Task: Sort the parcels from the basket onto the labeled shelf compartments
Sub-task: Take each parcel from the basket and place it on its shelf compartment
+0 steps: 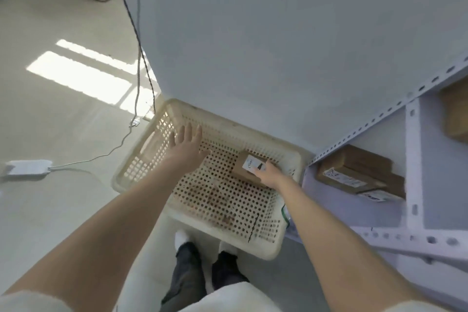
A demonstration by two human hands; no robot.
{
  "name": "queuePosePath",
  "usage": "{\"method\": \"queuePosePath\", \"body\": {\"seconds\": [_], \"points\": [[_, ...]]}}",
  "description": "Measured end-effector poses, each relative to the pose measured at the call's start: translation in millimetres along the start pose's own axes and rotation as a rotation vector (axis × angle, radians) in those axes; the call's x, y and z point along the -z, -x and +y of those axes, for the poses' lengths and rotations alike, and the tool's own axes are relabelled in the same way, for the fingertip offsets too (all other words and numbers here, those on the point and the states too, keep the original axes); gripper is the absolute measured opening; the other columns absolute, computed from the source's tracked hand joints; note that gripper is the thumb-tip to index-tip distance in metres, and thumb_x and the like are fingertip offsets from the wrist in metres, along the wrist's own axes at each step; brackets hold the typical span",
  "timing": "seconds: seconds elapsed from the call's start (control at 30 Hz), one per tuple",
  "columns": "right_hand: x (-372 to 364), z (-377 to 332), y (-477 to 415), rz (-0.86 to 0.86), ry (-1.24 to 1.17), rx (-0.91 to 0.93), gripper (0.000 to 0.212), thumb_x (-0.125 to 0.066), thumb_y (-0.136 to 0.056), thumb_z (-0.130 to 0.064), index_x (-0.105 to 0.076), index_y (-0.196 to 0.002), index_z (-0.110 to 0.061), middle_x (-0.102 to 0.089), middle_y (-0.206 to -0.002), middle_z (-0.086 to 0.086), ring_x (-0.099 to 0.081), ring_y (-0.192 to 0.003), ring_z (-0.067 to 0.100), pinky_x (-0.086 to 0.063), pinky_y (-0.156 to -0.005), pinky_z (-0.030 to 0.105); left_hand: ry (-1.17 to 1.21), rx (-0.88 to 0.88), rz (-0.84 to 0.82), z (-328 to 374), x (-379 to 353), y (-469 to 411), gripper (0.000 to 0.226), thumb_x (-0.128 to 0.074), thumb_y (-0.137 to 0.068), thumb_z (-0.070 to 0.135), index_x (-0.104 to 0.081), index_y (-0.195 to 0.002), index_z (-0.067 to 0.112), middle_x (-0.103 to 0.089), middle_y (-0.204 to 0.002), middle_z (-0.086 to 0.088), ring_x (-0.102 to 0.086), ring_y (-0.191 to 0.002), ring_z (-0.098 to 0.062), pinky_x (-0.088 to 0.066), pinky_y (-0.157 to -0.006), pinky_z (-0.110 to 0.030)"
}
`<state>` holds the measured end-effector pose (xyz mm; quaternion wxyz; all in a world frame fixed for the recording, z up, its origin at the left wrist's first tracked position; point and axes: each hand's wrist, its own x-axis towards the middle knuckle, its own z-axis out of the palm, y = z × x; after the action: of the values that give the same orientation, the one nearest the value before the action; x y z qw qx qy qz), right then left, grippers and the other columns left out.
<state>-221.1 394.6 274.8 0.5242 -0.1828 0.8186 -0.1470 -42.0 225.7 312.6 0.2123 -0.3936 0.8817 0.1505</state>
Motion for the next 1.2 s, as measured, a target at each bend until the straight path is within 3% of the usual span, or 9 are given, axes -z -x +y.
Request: {"method": "queuePosePath", "body": {"seconds": [0.17, 0.3, 0.47, 0.63, 0.77, 0.93, 1.1, 1.2], "points": [[-12, 20, -42, 0.056, -0.347, -0.153, 0.077, -0.044, -0.1, -0.049, -0.003, -0.158, -0.019, -0.01, -0.164, 0.005, -0.02, -0.148, 0.031, -0.024, -0.118, 0.046, -0.129, -0.157, -0.108, 18, -27, -73, 0.076, -0.029, -0.101, 0.05, 0.014, -0.153, 0.017, 0.015, -0.16, -0.012, 0.007, -0.149, -0.03, 0.004, -0.12, -0.051], [-29, 40, -82, 0.134, -0.777, -0.317, 0.077, -0.049, -0.099, -0.044, -0.004, -0.157, -0.018, -0.013, -0.163, 0.007, -0.028, -0.144, 0.031, -0.035, -0.112, 0.048, -0.253, -0.289, -0.166, 39, -63, -125, 0.074, -0.036, -0.101, 0.042, 0.009, -0.154, 0.018, 0.007, -0.161, -0.011, -0.005, -0.148, -0.033, -0.001, -0.12, -0.052], [-62, 68, -144, 0.168, -1.073, -0.437, 0.074, -0.052, -0.098, -0.043, -0.011, -0.156, -0.023, -0.02, -0.16, 0.007, -0.037, -0.139, 0.031, -0.045, -0.105, 0.046, -0.3, -0.395, -0.229, 61, -113, -188, 0.069, -0.04, -0.101, 0.037, -0.004, -0.155, 0.017, -0.01, -0.161, -0.01, -0.016, -0.147, -0.032, -0.011, -0.12, -0.049], [-94, 91, -203, 0.137, -1.319, -0.512, 0.067, -0.054, -0.099, -0.038, -0.024, -0.153, -0.012, -0.029, -0.156, 0.013, -0.037, -0.139, 0.03, -0.04, -0.11, 0.047, -0.372, -0.48, -0.294, 76, -170, -245, 0.067, -0.041, -0.1, 0.037, -0.007, -0.155, 0.017, -0.018, -0.159, -0.011, -0.024, -0.144, -0.034, -0.03, -0.113, -0.05], [-110, 102, -252, 0.183, -1.452, -0.507, 0.066, -0.056, -0.098, -0.037, -0.026, -0.152, -0.015, -0.029, -0.156, 0.011, -0.038, -0.138, 0.03, -0.042, -0.109, 0.048, -0.435, -0.532, -0.307, 80, -211, -290, 0.068, -0.039, -0.1, 0.038, -0.005, -0.155, 0.02, -0.021, -0.158, -0.01, -0.03, -0.141, -0.035, -0.036, -0.11, -0.051], [-126, 107, -302, 0.19, -1.575, -0.493, 0.076, -0.061, -0.093, -0.042, -0.022, -0.153, -0.017, -0.024, -0.158, 0.01, -0.032, -0.141, 0.032, -0.04, -0.11, 0.05, -0.367, -0.484, -0.282, 88, -255, -323, 0.068, -0.04, -0.1, 0.036, -0.007, -0.155, 0.013, -0.013, -0.16, -0.008, -0.024, -0.143, -0.034, -0.033, -0.11, -0.049], [-131, 109, -335, 0.263, -1.656, -0.512, 0.082, -0.061, -0.089, -0.052, -0.024, -0.152, -0.013, -0.033, -0.153, 0.012, -0.039, -0.137, 0.032, -0.041, -0.109, 0.045, -0.226, -0.434, -0.164, 92, -289, -335, 0.07, -0.045, -0.096, 0.044, -0.017, -0.151, 0.012, -0.023, -0.149, -0.015, -0.038, -0.13, -0.039, -0.043, -0.101, -0.048], [-136, 111, -341, 0.316, -1.59, -0.537, 0.075, -0.064, -0.087, -0.053, -0.035, -0.141, -0.011, -0.048, -0.14, 0.013, -0.05, -0.126, 0.031, -0.045, -0.105, 0.045, -0.239, -0.419, -0.149, 88, -297, -337, 0.074, -0.031, -0.087, 0.059, -0.022, -0.149, 0.019, -0.027, -0.148, -0.01, -0.033, -0.13, -0.035, -0.044, -0.1, -0.048]]}}
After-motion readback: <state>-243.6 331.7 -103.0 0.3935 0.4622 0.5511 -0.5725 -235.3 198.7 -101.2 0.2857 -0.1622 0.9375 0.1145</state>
